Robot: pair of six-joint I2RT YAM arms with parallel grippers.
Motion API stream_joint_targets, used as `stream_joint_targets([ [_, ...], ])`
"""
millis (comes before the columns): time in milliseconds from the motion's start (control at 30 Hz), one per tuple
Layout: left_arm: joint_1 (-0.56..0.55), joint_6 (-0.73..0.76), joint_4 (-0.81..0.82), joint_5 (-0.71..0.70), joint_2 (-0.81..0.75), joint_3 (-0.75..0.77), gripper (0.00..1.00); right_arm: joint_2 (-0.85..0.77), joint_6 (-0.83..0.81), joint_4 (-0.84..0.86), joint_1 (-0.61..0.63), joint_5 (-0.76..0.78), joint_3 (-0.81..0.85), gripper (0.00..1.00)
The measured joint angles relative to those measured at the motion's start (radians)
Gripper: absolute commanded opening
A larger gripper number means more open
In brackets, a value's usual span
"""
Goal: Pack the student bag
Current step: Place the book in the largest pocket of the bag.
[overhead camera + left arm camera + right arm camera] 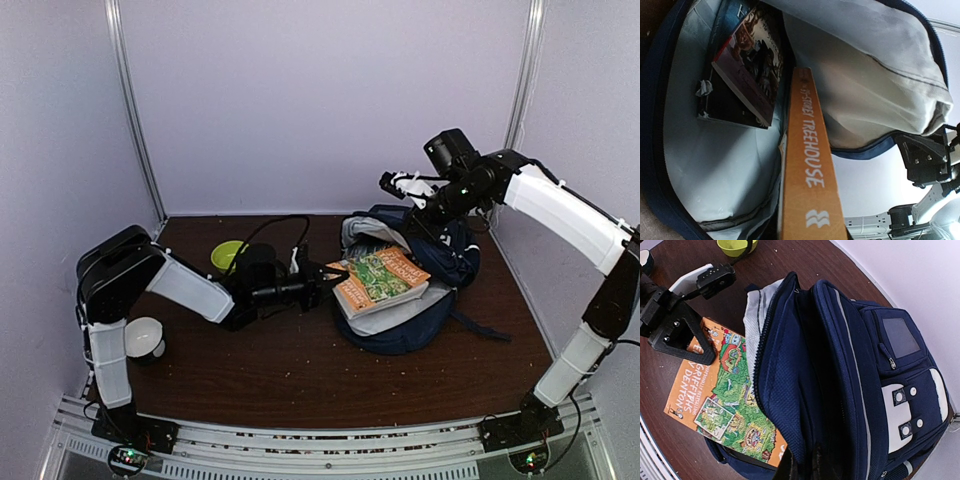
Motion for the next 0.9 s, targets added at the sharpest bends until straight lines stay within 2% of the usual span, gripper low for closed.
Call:
stream_joint_targets([
  [367,0.0,-0.004,-0.016,-0.03,0.178,0.195,0.0,-0.025,0.0,0.009,0.0,-0.023,-0.031,0.0],
  [567,0.008,-0.014,-0.016,-0.059,0.22,0.21,0.0,-0.036,-0.003,0.021,0.0,-0.035,-0.055,0.0],
  [900,0.012,-0.019,-0.108,-0.204,0.275,0.361,0.0,-0.042,-0.005,0.029,0.004,-0.051,-0.071,0.0],
])
